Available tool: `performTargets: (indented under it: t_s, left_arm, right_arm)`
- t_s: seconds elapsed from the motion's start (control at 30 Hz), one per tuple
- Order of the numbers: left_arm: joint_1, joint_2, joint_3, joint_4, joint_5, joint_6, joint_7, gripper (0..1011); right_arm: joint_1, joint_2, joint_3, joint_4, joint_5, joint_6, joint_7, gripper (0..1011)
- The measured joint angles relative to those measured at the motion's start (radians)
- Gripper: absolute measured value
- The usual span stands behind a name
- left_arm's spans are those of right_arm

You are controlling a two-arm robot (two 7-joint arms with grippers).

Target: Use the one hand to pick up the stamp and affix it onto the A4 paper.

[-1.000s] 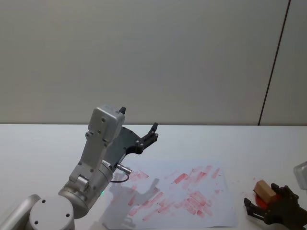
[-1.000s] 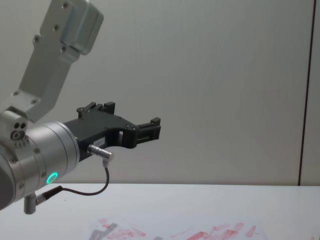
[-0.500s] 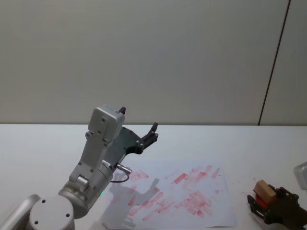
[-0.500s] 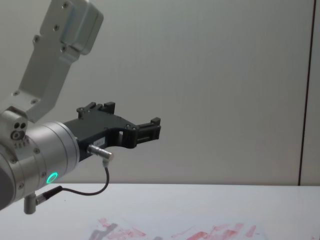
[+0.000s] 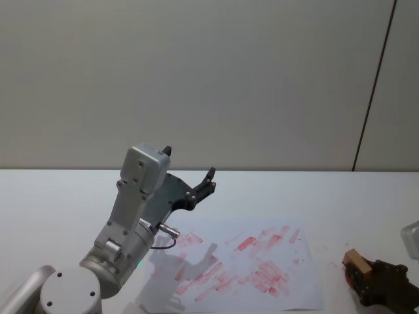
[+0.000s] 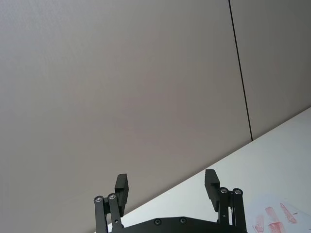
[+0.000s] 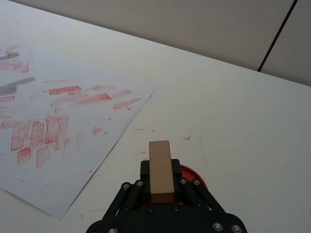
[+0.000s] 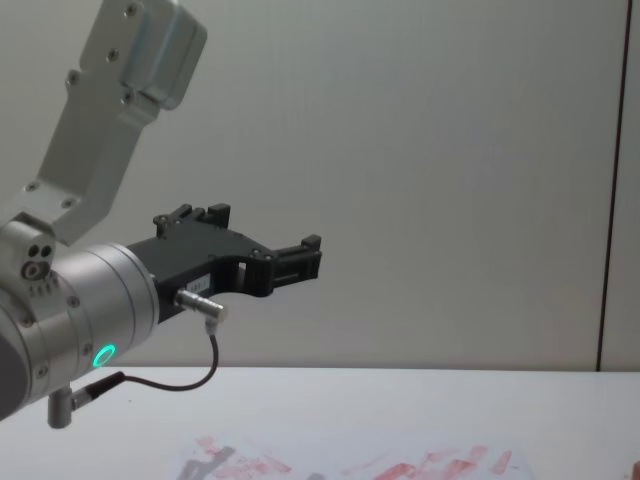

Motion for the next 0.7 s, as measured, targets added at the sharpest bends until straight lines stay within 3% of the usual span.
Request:
performTargets:
  t_s: [0.03,0.4,0.7]
  left_arm:
    - [0.0,0.0,0.0,0.0,0.0,0.0,0.0,1002]
    - [0.0,0.0,0.0,0.0,0.0,0.0,0.0,1002]
    - [0.0,0.0,0.0,0.0,0.0,0.0,0.0,1002]
  right_arm:
    - [0.0,0.0,0.0,0.0,0.0,0.0,0.0,225]
    - [0.002,-0.001,0.0,0.0,-0.001,-0.005,0.0,221]
    - [0.025,-0.016,-0.003,-0.006,-0.006,-0.056,0.007,221]
